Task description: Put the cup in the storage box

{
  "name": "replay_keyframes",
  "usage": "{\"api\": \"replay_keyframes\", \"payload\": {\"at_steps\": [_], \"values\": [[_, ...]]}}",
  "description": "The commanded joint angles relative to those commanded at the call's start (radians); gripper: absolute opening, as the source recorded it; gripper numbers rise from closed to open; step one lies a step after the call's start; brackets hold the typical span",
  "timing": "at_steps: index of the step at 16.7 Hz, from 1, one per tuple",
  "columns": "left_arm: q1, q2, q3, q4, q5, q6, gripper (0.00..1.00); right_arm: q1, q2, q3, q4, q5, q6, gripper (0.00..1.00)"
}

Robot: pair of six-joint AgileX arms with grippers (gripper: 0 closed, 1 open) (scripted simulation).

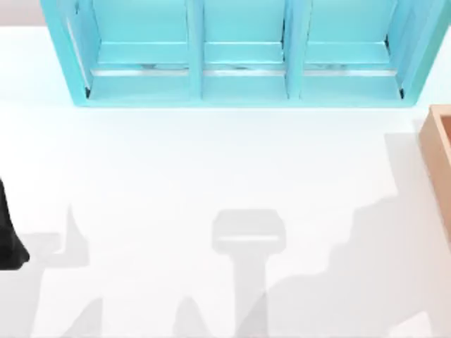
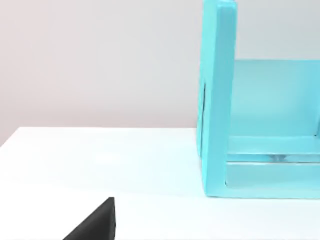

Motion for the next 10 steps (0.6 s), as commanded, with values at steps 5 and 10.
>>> {"api": "replay_keyframes", "payload": {"at_steps": [5,10], "values": [[0.0,0.0,0.0,0.0,0.0,0.0,1.0,0.021,0.017,-0.148,0.172,0.002,0.018,0.0],[0.0,0.0,0.0,0.0,0.0,0.0,1.0,0.022,0.02,-0.154,0.178,0.002,0.021,0.08]]}}
